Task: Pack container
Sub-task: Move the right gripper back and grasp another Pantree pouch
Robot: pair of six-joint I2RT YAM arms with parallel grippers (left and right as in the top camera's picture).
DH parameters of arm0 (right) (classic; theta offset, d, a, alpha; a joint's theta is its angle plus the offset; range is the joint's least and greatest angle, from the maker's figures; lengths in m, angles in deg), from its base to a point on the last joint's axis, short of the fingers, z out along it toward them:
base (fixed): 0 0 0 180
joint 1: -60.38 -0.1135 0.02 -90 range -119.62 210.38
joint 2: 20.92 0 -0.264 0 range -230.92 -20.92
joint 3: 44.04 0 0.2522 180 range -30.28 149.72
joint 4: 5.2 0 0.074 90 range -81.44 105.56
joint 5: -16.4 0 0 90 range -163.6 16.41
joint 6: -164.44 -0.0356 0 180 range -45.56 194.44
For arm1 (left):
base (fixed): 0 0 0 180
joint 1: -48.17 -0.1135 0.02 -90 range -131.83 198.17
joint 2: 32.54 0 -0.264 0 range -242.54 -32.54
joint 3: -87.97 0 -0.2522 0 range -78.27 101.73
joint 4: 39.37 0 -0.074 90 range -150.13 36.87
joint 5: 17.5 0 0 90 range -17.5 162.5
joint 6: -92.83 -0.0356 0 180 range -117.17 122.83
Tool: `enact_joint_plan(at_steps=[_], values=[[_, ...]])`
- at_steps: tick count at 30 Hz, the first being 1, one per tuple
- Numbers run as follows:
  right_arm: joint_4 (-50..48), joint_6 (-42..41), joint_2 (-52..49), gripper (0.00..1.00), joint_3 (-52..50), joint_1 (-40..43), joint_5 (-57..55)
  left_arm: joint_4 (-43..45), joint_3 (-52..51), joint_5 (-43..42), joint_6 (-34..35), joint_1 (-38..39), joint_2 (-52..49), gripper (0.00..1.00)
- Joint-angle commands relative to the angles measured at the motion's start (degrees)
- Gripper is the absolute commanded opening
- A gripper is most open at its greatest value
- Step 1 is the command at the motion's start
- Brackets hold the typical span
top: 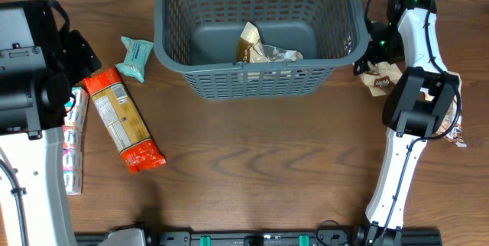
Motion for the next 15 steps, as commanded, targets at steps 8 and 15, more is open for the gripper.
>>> enact_joint_plan(at_steps=[8,15], values=[[-2.62,0.46,-2.40,0.70,-2.58,-2.43,1.31,-0.17,0.13,0.48,0.33,-0.26,0.11,1.00],[-2.43,0.70,-2.40,0.22,-2.58,-3.15,2.29,-0.17,0.13,0.48,0.33,-0.28,0.11,1.00]])
